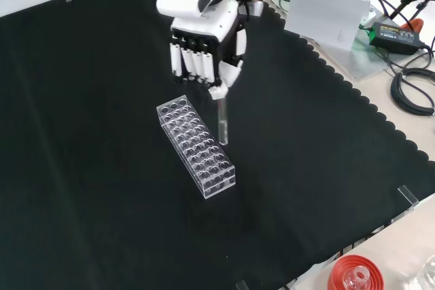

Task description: Shake the test tube.

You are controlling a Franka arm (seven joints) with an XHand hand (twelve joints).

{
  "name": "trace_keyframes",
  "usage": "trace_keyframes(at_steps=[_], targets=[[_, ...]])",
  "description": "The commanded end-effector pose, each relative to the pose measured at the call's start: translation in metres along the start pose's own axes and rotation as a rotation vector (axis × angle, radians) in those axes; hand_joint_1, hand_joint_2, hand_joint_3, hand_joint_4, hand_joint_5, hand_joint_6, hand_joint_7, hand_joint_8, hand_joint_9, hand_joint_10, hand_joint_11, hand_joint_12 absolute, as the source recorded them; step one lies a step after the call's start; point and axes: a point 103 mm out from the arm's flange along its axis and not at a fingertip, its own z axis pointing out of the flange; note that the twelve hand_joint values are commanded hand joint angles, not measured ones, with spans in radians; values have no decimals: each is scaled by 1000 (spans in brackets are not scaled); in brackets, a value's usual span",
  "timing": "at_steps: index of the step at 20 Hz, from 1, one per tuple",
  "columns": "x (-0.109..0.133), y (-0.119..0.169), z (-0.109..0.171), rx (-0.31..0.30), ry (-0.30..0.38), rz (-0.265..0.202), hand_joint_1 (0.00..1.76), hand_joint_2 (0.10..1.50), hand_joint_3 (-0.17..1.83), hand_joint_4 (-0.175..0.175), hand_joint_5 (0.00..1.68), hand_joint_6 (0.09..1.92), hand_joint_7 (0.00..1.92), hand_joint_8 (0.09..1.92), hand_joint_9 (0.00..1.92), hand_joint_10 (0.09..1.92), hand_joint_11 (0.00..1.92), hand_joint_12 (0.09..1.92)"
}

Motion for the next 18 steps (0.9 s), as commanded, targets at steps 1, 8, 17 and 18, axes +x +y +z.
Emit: trace_keyframes(at_steps=[1, 8, 17, 18], targets=[[-96, -37, 2, 29, -93, 230, 1438, 623, 637, -175, 1369, 214, 1402, 745, 1332, 514, 978, 1176], [-105, -39, -4, 11, -96, 255, 1438, 623, 636, -175, 1370, 210, 1403, 745, 1333, 513, 979, 1176], [-39, -11, 3, 2, -17, 121, 1438, 624, 635, -175, 1372, 204, 1403, 743, 1334, 511, 980, 1175], [-34, -9, 4, 2, -13, 110, 1438, 624, 635, -175, 1373, 204, 1403, 743, 1334, 511, 980, 1175]])
